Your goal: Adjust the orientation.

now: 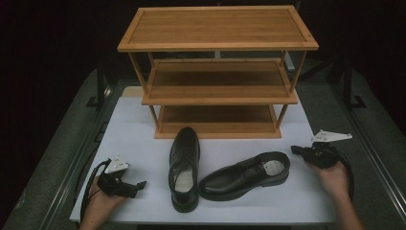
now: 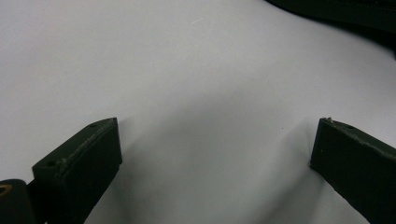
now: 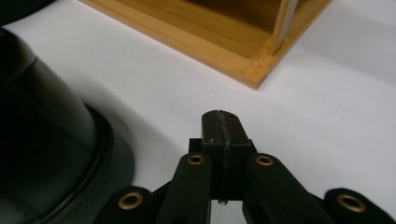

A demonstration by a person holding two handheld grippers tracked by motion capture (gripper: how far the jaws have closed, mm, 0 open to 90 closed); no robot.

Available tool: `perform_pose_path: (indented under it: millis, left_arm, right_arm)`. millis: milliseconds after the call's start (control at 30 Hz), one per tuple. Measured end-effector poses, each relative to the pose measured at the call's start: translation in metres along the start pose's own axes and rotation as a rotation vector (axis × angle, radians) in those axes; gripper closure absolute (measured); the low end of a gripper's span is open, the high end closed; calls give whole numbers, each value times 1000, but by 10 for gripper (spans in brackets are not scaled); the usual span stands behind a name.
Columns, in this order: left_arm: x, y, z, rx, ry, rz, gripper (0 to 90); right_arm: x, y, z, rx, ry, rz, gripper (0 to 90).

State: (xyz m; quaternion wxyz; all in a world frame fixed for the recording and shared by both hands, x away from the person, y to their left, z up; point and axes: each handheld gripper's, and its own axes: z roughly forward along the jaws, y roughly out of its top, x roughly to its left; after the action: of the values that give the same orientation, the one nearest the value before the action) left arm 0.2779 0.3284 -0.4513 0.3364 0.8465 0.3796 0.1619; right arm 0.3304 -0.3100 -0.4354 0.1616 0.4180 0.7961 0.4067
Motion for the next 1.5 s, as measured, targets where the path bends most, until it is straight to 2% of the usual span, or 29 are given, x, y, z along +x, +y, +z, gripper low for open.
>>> perform_pose_path:
  millis: [300,433,667,867,1267,1367,1500]
  left_arm:
    - [0,0,0,-2,1,0,11]
    - [0,0,0,-2,0,0,11]
    - [0,0,0,1,-2,0,11]
    - [0,0,0,1,-2,0,11]
    - [0,0,0,1,-1,0,11]
    - [0,0,0,-2,0,-1,12]
    - [0,0,0,2,-2,0,11]
  right_arm:
    - [-3,9,17,1,64,-3,898]
    - [-2,12,25,10,117,-13,898]
    - [3,10,35,53,196,-30,899]
    - [12,8,39,120,269,-57,900]
    - [19,-2,24,146,271,-65,900]
    - [21,-9,18,136,282,-54,900]
    - [26,-15,11,132,280,-63,900]
